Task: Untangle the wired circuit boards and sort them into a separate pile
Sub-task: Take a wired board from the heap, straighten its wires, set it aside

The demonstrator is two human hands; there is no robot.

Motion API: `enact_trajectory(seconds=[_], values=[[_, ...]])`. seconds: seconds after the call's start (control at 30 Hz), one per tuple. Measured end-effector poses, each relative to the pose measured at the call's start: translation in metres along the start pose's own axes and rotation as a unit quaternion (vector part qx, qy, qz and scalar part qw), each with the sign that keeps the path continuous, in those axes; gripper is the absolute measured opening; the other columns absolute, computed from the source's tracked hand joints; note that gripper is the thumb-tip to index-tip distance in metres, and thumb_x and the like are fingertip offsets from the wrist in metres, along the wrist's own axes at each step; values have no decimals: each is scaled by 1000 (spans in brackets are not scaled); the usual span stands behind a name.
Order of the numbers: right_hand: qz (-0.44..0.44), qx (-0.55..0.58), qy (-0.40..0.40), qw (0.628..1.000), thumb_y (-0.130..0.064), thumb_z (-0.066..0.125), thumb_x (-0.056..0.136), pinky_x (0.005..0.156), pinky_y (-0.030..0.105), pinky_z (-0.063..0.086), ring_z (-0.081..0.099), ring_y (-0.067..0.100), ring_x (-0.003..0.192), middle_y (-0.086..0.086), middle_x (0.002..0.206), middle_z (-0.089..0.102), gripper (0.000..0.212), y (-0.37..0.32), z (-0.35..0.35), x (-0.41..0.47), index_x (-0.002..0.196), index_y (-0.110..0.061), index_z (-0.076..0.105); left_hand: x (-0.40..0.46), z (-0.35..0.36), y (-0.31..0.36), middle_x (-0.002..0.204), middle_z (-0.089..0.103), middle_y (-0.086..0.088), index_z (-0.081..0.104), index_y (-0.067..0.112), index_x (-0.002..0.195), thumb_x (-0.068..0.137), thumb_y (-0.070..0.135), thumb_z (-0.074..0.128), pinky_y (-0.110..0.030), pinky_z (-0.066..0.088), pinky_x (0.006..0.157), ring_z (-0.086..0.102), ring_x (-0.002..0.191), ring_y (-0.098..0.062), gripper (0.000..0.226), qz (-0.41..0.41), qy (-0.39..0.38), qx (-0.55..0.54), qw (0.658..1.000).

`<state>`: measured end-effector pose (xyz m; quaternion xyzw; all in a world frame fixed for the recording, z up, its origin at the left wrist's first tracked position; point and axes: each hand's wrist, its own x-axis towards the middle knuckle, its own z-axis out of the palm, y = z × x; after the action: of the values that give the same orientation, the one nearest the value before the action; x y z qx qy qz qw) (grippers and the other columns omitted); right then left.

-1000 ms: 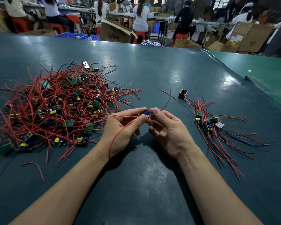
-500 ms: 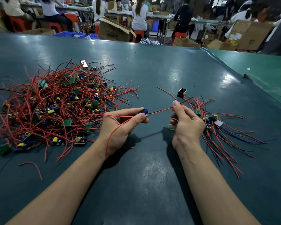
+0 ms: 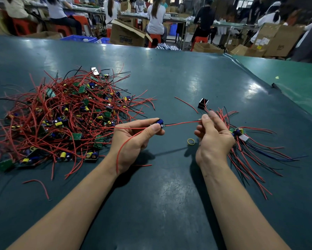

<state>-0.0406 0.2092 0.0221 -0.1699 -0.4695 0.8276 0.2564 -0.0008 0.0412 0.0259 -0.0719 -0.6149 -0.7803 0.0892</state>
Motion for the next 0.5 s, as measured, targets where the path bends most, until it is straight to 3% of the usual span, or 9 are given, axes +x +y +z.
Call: enact_trajectory(seconds=[0.1, 0.23, 0.4, 0.5], values=[[-20, -17, -1, 1000, -1, 64, 92, 44, 18, 45, 54, 6, 46, 2, 62, 61, 10, -1, -2, 0, 90, -10, 68, 1, -2, 0, 77, 73, -14, 75, 8, 97, 76, 20, 70, -28, 21, 48, 31, 47, -12, 25, -1, 8, -13, 1000], [17, -18, -37, 999, -3, 64, 92, 41, 19, 43, 54, 8, 45, 1, 59, 63, 12, -3, -1, -2, 84, -12, 66, 5, -3, 1, 81, 72, -14, 69, 10, 99, 77, 20, 69, -18, 31, 43, 34, 41, -8, 25, -12, 40, -58, 997], [124, -104, -178, 971, -3, 65, 89, 39, 18, 42, 55, 8, 46, 0, 60, 66, 12, -6, -1, -7, 82, -13, 65, 12, -12, 6, 74, 68, -3, 65, 14, 89, 78, 26, 67, -18, 33, 46, 40, 46, -7, 16, -48, 75, -199, 976], [145, -155, -281, 936, -3, 67, 87, 50, 19, 52, 64, 11, 61, 3, 71, 71, 8, -7, -2, -10, 84, -11, 70, 13, -15, 8, 69, 68, 4, 65, 15, 86, 76, 36, 66, -20, 44, 52, 52, 52, -6, 23, -86, 75, -217, 969]])
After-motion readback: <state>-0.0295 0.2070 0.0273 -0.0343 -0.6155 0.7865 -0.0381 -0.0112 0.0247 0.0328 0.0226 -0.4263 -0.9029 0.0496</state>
